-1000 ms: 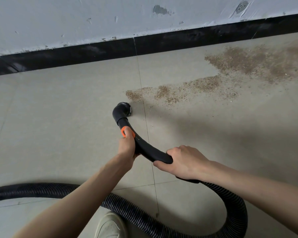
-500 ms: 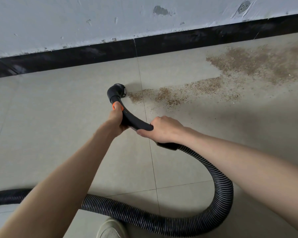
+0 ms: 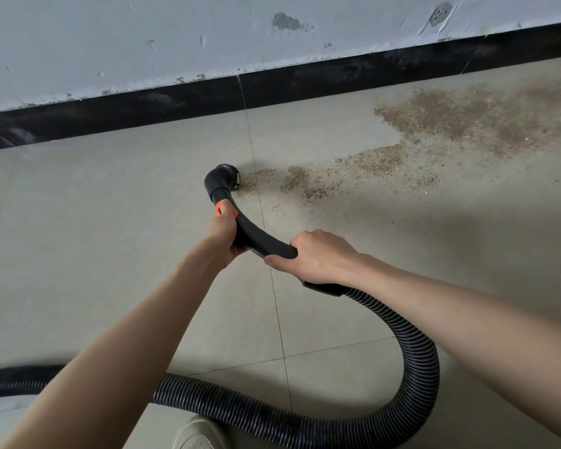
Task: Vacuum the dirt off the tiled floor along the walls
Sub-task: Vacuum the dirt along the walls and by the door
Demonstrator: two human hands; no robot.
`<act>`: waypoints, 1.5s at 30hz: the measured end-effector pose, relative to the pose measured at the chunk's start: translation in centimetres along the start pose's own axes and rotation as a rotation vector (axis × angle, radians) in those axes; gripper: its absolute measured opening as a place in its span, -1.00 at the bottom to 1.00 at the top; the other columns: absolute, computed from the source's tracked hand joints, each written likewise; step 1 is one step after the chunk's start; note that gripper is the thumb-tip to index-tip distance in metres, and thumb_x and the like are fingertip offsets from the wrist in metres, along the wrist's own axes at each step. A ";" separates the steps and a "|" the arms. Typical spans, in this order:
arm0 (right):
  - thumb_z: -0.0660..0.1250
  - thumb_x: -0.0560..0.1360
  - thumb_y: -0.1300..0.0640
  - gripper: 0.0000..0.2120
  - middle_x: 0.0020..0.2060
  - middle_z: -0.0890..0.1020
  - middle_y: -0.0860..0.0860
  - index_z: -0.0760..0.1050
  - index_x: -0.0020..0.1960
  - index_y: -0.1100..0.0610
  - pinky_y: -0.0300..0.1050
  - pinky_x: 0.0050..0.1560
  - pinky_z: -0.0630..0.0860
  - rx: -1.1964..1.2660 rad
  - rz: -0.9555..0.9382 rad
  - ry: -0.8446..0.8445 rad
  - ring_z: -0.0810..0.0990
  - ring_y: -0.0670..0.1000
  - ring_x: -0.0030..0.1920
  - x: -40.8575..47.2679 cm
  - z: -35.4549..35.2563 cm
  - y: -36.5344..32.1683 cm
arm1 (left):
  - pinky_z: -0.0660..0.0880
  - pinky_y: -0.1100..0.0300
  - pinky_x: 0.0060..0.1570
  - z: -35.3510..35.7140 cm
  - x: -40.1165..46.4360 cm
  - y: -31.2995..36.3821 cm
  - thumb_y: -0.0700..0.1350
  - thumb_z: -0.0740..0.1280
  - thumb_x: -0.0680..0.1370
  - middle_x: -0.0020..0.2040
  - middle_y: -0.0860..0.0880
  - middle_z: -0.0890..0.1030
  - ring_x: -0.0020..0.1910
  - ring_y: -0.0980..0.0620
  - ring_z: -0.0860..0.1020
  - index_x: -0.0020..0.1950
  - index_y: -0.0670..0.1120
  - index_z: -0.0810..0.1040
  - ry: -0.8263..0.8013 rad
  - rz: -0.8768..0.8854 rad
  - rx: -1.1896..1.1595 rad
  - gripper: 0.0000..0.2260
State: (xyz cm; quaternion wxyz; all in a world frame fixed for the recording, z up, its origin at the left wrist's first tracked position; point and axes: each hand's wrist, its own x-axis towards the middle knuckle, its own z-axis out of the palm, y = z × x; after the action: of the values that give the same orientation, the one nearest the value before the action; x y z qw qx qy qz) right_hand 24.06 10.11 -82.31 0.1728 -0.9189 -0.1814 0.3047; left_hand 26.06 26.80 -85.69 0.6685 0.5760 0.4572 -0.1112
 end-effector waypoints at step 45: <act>0.11 0.51 -0.38 -0.47 -0.34 0.56 -0.02 0.40 -0.24 0.08 -0.13 -0.38 0.31 0.069 0.198 0.118 0.50 -0.01 -0.34 -5.2 -1.0 7.1 | 0.50 0.09 -0.31 9.9 -1.6 -1.6 0.04 0.12 0.58 -0.18 -0.09 0.47 -0.21 -0.03 0.51 -0.08 -0.14 0.38 -0.204 -0.011 0.140 -0.74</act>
State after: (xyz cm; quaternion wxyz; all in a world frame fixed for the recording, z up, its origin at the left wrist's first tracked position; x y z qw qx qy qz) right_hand 22.37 1.39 -82.04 0.1839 -0.9421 -0.0684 0.2721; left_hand 28.89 17.13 -86.39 0.6692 0.6043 0.3811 -0.2044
